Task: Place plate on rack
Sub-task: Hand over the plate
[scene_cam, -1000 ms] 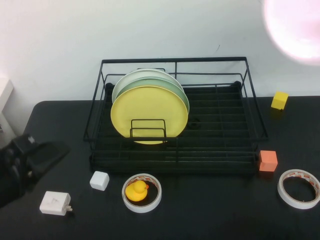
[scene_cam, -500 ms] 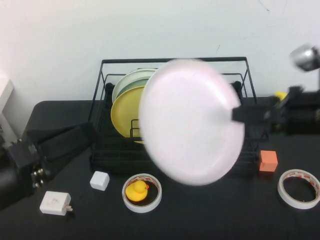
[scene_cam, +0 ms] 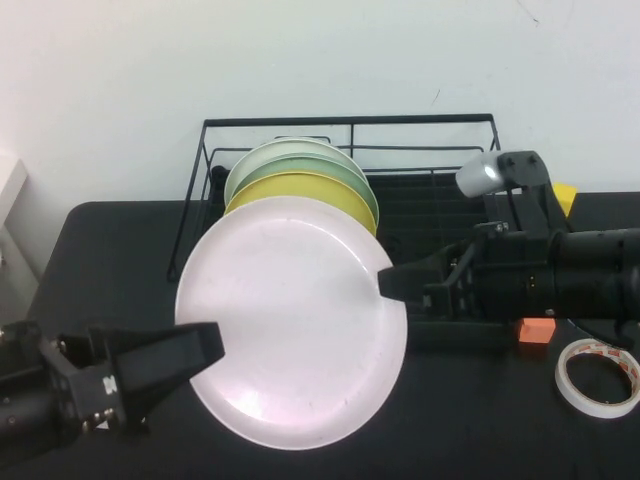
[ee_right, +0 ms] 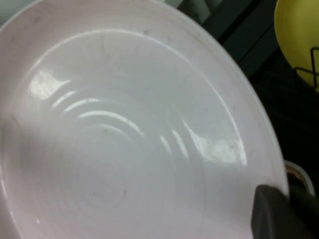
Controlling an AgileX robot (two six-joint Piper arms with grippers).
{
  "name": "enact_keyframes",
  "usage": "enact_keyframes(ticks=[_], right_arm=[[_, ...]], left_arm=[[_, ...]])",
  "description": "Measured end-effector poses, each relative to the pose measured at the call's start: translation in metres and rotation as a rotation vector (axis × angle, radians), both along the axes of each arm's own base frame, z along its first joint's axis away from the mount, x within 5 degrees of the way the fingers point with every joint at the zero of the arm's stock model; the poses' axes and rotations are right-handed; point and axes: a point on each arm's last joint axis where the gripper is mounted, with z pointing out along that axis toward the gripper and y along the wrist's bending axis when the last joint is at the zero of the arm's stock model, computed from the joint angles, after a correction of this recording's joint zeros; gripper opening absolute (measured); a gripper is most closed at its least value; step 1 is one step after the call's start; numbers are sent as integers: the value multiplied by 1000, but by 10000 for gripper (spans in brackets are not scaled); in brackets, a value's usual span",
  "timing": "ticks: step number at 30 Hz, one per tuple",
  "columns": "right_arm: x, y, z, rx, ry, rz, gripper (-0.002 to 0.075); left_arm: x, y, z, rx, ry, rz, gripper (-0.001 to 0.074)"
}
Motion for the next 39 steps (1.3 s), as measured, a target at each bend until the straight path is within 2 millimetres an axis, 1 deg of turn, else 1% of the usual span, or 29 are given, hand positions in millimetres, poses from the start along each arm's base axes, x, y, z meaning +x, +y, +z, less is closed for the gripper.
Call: enact_keyframes(ticks=[2,4,8,9,11,14,16,21,24,30,34,37,39], right_arm=[[-1,3,1,6,-11,-5,9],[-1,5,2,16,-18,-9,9],[-3,8,4,34,-34,14,9],[-3,8,4,34,-35,14,9],[-3,8,4,36,-35,12,9],[-3,8,4,38,-34,11,10],[-2,8,4,29,-38,1,10],[1,6,2,1,-55,-24,9],[1,6,2,1,-59,-27,9],[1,6,2,1,-58,-31,9],[-3,9,5,39,-50,18,9],[-7,12,7,79,-41,72,9],[-10,13,9,102,-37,102,9]], left_arm=[[1,2,-3,47,-4,8,509],[1,3,-5,77,-5,15,464],[1,4,-7,101,-4,10,345],[1,4,-7,105,-6,15,326],[2,5,-7,110,-9,26,312],[3,6,-7,106,0,49,330],[4,6,-7,101,7,58,372],[4,7,-7,96,15,66,530],[4,7,-7,95,17,68,568],[6,8,-7,99,11,88,579],[9,11,-7,108,0,132,574],[11,12,-7,113,-7,160,542],[11,13,-7,113,-8,162,499]])
